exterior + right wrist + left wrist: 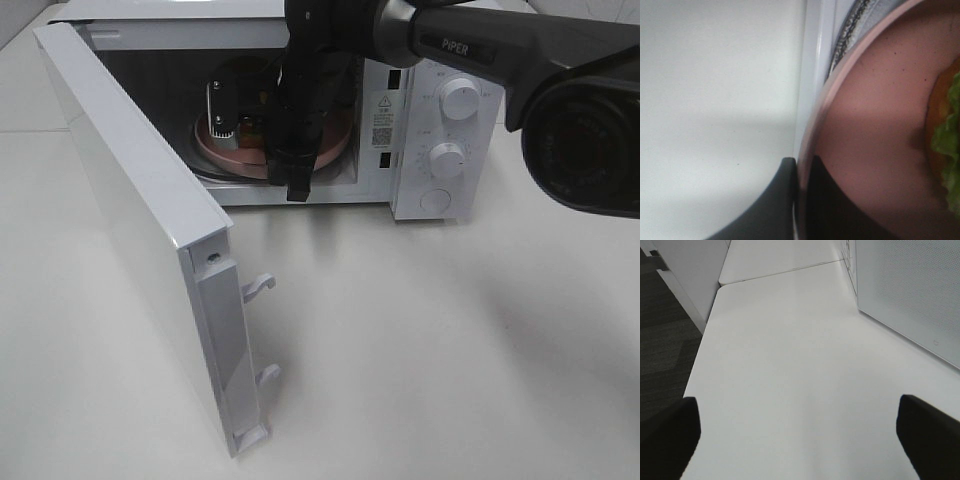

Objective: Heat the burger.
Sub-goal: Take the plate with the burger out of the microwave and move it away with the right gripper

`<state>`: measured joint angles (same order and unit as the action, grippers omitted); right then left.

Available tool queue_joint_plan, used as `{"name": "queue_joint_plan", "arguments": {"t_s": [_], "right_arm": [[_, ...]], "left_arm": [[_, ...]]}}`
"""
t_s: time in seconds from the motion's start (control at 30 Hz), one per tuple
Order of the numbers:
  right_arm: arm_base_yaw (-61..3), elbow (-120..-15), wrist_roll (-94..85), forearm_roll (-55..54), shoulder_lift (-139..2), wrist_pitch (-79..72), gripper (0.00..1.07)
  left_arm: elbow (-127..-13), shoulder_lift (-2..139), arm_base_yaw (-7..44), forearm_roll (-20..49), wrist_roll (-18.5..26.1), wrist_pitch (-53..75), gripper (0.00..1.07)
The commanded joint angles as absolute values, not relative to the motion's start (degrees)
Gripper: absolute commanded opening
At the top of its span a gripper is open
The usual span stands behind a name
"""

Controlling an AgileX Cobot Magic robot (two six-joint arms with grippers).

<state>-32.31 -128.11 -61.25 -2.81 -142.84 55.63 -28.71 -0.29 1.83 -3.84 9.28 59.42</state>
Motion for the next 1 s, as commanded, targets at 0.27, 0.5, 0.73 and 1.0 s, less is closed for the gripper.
{"name": "queue_joint_plan", "arguments": {"t_s": [0.27,0.5,0.73,1.0], "right_arm": [[-32.83,-113.1,-61.82,-2.75,-133.44,48.59,0.0],[-32.83,-106.05,-62.28,-2.81,-128.51,41.94,0.0],[-32.83,-94.77,-62.91,-2.81,-121.58,31.51,0.0],[-32.83,-85.14,-63.94,-2.86,-115.91,23.15,0.0]], "left_arm": [[-28.53,-1.26,1.6,-3.72,9.11,58.79,1.01],[-28.53,-1.26,1.6,-3.72,9.11,58.79,1.01],[-28.53,-1.26,1.6,-3.72,9.11,58.79,1.01],[-28.53,-1.26,1.6,-3.72,9.11,58.79,1.01]]}}
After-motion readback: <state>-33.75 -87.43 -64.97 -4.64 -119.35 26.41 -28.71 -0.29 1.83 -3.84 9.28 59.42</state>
